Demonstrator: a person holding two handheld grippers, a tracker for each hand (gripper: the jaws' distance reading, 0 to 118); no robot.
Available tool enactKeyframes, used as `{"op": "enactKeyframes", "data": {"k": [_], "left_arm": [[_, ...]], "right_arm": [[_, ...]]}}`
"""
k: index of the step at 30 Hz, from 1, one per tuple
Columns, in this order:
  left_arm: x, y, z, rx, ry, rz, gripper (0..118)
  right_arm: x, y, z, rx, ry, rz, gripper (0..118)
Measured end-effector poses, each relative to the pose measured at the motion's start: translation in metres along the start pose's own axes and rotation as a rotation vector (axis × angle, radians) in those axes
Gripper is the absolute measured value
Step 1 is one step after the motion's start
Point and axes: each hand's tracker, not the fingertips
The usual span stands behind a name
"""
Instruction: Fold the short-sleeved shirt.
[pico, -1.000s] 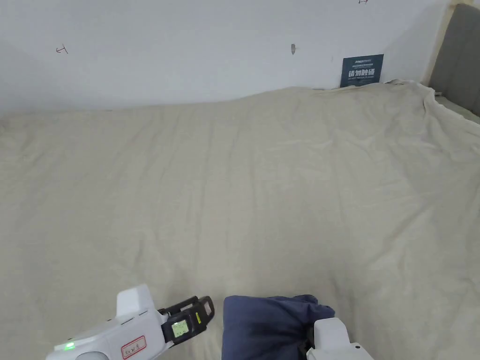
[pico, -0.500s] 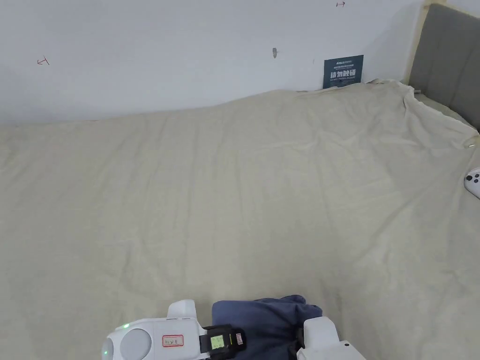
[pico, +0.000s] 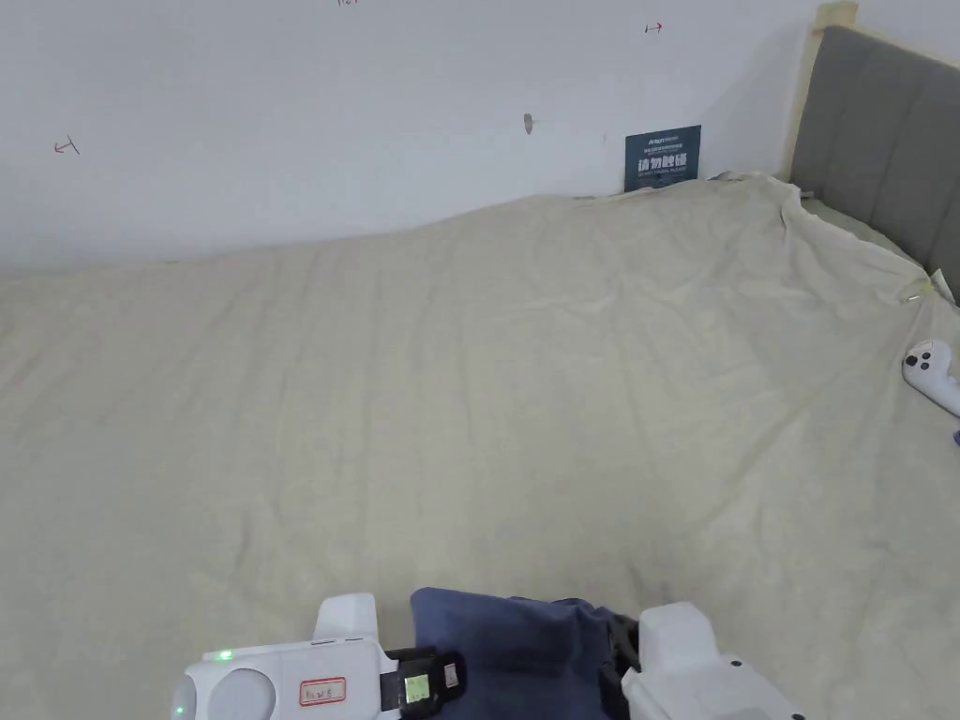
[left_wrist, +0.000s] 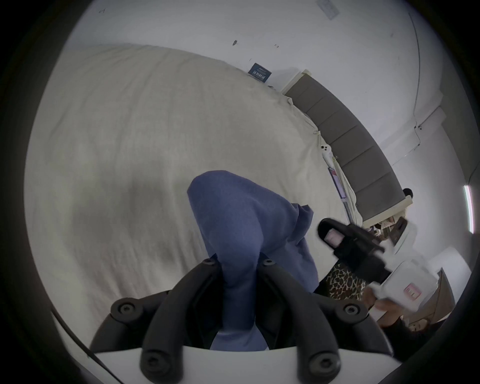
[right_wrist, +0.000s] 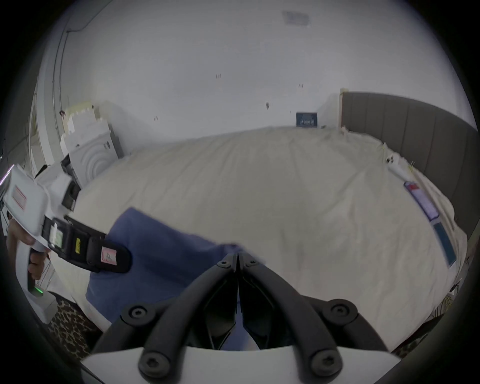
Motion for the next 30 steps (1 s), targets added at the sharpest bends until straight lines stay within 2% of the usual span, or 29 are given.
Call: {"op": "enactKeyframes", "data": {"k": [5,9,16,24,30], "left_arm": [[-0.039,0.014,0.036,0.006,0.094,-0.019,18],[-0.089,0.024,0.077,0.039,0.200,0.023,18],[-0.187,0.043,0.160,0.068,0.441,0.068,18],[-0.261,0.040,0.238,0.084,0.672,0.218,18],[-0.288,0.028,0.240,0.073,0.694,0.305,18]], "right_arm": [[0.007,0.042,0.025,0.119,-0.022,0.009,0],[0.006,0.070,0.037,0.190,-0.032,0.013,0],[-0.008,0.102,0.039,0.265,-0.039,0.034,0],[-0.025,0.108,0.020,0.270,-0.047,0.053,0],[-0.030,0.105,0.002,0.231,-0.043,0.051,0]]}}
